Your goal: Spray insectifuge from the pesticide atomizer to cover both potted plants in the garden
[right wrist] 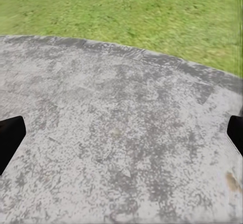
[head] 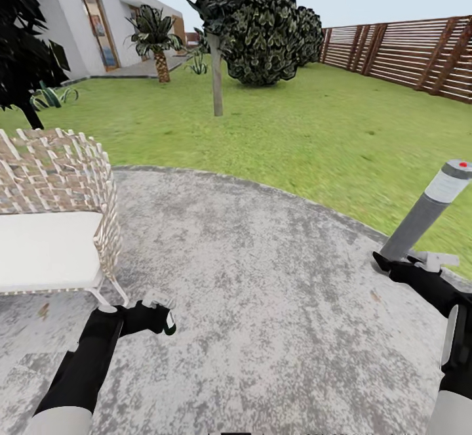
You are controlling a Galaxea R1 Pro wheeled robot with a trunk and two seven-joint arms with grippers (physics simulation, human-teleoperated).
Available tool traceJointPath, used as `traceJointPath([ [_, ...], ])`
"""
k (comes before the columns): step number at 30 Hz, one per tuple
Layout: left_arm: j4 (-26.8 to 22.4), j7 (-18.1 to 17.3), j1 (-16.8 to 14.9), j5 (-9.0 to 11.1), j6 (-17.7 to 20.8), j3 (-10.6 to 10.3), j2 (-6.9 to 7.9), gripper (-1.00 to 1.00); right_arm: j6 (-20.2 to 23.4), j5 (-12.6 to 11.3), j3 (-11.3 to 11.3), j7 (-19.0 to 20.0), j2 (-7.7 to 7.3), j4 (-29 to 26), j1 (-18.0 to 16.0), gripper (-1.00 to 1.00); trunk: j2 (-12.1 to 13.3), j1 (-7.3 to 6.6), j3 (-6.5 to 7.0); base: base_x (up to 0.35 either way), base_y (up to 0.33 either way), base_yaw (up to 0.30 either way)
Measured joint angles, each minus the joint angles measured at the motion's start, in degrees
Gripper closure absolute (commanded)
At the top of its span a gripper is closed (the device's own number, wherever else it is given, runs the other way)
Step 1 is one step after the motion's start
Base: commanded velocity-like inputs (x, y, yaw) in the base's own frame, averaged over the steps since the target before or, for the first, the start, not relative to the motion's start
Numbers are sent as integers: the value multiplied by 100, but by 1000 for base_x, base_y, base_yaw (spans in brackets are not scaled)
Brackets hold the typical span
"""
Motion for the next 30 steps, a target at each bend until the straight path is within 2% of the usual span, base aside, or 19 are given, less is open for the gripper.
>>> traceJointPath([
  [9,-1,-1,1,0,0,-2,0,100,-1,1,0,0,0,1,-1,-100,0,-3,25,276,0,-108],
  [18,0,0,0,1,0,-4,0,100,0,-4,0,0,-4,0,0,-100,0,-3,67,326,0,-212],
  [26,0,0,0,0,0,-2,0,100,0,-8,-6,0,-7,0,0,-100,0,0,108,123,0,-224],
  [27,0,0,0,0,0,-1,0,100,-1,-7,-54,0,-8,0,0,-100,0,0,113,11,0,-224],
  [30,0,0,0,0,0,0,0,100,-2,-5,-447,0,-2,0,0,-100,0,0,128,4,0,-224],
])
